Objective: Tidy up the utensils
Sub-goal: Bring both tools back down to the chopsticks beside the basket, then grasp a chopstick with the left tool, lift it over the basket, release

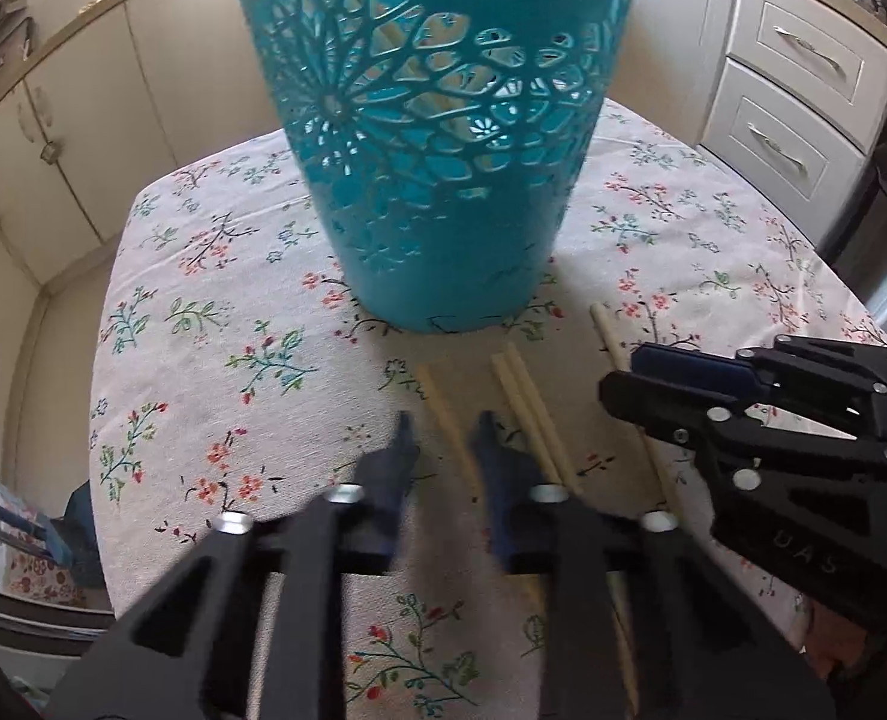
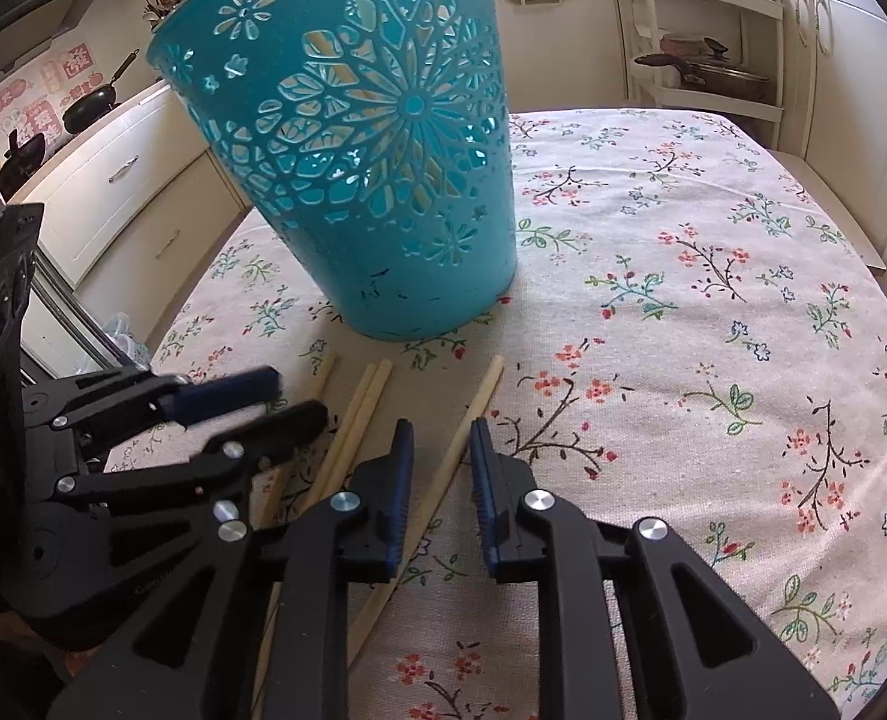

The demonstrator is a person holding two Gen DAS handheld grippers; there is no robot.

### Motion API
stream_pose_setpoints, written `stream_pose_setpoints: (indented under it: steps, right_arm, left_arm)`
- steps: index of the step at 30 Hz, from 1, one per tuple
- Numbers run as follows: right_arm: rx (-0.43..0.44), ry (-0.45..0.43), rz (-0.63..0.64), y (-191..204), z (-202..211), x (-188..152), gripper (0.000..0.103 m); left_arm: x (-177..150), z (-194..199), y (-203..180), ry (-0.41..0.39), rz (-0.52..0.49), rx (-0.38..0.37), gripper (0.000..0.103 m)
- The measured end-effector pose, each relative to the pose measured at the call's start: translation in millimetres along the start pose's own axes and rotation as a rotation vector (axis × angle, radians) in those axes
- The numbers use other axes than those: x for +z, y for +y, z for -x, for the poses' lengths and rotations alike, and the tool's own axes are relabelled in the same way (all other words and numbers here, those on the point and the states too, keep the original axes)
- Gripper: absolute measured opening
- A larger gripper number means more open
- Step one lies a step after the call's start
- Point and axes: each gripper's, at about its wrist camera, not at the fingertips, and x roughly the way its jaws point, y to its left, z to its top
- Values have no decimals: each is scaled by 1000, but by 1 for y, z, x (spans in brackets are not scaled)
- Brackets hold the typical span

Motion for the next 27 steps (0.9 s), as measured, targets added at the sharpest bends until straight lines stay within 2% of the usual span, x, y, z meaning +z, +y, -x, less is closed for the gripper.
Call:
stream_pose_setpoints:
  steps: [2,6,17,21,27]
  right_arm:
    - [3,0,1,0,0,0,21]
    - [5,0,0,1,0,0,22]
    - [10,-1,-5,1,0,0,23]
    - [14,-1,-8,1,0,-1,23]
    - [20,-1,-6,0,1,-1,23]
  left_arm:
    - [0,0,1,4,6,-16,7]
    - [0,-1,5,12,29,-35,7]
    - [2,-1,6,12,22,4,5]
    - [4,11,14,7,50,-52,5]
    - [11,70,23,-77,87,-220,5]
